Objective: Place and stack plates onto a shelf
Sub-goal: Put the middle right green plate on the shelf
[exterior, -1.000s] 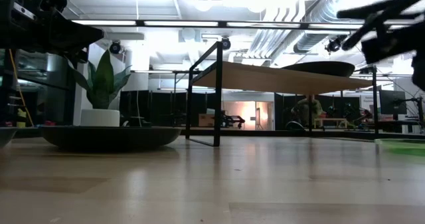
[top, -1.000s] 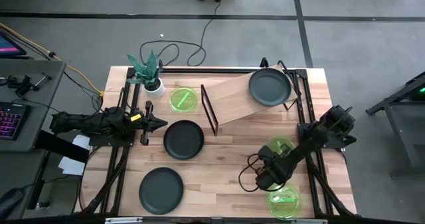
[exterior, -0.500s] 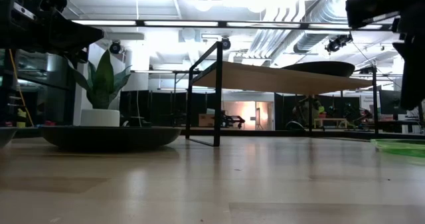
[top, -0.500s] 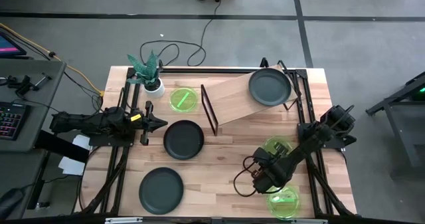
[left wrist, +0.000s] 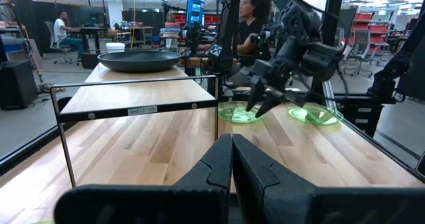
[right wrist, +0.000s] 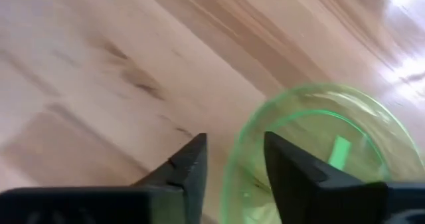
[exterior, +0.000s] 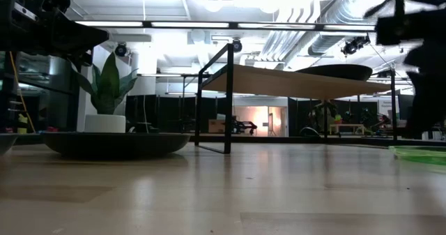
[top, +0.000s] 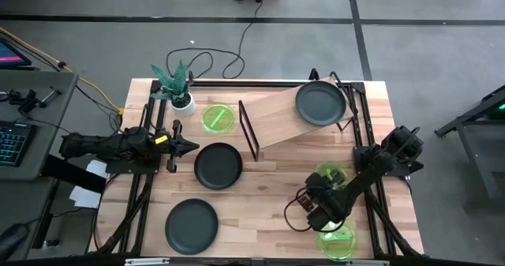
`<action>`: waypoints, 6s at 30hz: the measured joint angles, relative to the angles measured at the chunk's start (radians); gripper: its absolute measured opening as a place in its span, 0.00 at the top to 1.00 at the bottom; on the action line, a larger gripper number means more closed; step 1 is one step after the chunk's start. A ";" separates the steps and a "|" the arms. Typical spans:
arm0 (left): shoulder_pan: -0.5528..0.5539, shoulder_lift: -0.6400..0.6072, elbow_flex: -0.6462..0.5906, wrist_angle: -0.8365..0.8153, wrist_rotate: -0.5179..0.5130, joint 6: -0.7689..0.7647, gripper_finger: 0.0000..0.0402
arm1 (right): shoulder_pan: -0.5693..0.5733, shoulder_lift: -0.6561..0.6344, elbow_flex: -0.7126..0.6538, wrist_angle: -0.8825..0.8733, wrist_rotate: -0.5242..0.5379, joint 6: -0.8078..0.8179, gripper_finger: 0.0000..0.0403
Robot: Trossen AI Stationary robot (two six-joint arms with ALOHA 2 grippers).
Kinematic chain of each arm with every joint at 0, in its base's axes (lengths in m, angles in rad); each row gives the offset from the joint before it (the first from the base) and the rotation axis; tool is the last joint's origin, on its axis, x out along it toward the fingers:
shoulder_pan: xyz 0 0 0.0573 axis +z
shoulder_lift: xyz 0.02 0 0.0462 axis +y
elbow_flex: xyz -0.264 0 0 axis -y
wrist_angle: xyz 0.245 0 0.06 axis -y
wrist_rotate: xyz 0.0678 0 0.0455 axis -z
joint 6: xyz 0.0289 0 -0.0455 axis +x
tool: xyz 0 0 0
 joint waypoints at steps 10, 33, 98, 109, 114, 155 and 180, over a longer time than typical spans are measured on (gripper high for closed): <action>0.000 0.000 0.000 0.000 0.000 0.000 0.99 | -0.031 0.001 -0.060 0.073 -0.051 0.013 0.60; 0.000 0.000 0.000 0.000 0.000 0.000 0.99 | -0.044 0.086 -0.055 -0.009 -0.084 0.076 0.94; 0.000 0.000 0.000 0.000 0.000 0.000 0.99 | -0.087 -0.207 -0.363 0.716 -0.026 -0.184 1.00; 0.000 0.000 0.000 0.000 0.000 0.000 0.99 | -0.054 -0.268 -0.233 0.245 0.074 -0.131 1.00; 0.000 0.000 0.000 0.000 0.000 0.000 0.99 | -0.001 -0.311 -0.321 0.244 0.073 0.007 1.00; 0.000 0.000 0.000 0.000 0.000 0.000 0.99 | 0.019 -0.421 -0.811 1.196 0.115 -0.033 0.68; 0.000 0.000 0.000 0.000 0.000 0.000 0.99 | -0.054 -0.643 -0.714 1.254 -0.007 -0.289 1.00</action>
